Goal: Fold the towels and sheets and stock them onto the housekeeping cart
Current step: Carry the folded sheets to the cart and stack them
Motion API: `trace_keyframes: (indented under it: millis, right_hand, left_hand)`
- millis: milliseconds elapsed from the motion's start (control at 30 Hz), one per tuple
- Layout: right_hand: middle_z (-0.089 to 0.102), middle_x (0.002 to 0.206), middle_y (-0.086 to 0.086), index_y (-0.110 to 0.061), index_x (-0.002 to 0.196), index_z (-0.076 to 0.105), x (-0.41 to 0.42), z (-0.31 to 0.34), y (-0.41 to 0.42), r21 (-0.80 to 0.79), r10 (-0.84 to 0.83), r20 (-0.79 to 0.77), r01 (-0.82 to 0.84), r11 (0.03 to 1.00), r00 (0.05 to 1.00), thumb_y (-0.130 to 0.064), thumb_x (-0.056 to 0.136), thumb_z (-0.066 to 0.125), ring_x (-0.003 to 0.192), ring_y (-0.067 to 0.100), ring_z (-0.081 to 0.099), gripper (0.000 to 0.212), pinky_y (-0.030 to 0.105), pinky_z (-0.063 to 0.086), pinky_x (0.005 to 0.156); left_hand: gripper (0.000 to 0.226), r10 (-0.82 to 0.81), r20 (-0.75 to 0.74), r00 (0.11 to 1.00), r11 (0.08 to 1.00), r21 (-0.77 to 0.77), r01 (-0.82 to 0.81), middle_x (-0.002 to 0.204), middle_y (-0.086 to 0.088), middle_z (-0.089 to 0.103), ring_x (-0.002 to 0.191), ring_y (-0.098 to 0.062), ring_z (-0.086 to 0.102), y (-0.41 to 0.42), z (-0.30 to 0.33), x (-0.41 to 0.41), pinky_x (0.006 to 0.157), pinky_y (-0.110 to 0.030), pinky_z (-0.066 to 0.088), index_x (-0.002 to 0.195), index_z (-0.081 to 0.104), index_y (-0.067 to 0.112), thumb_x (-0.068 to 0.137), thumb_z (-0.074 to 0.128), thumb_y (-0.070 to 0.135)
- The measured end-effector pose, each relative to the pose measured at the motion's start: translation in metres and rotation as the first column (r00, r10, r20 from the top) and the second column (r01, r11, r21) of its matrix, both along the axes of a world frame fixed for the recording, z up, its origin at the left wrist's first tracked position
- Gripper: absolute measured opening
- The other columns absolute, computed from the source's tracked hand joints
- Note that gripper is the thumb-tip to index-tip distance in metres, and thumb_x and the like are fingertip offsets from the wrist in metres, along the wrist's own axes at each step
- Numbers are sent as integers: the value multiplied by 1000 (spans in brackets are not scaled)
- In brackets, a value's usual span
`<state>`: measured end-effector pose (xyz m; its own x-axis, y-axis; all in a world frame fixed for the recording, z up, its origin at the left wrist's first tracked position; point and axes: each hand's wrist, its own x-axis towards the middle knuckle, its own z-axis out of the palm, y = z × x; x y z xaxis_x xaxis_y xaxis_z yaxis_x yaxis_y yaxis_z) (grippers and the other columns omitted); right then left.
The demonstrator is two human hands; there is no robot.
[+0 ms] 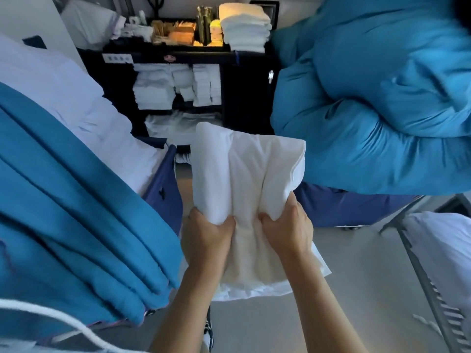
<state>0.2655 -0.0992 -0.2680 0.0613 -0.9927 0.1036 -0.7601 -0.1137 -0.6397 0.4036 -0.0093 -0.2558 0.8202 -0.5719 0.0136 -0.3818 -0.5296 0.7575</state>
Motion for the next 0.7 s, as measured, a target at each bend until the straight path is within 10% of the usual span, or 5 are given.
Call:
trace_keyframes:
  millis: [700]
  right_hand:
    - [64,105,-1,-25,119,47,217,-21,-254,56,-74,-127,82,995,989,-45,74,72,96,31,61,56,36,40,73]
  left_hand:
    - [65,-70,-165,984,993,77,84,99,-2,59,86,-29,64,-269,-42,231,76,-47,59,109,57,15,68,74,63]
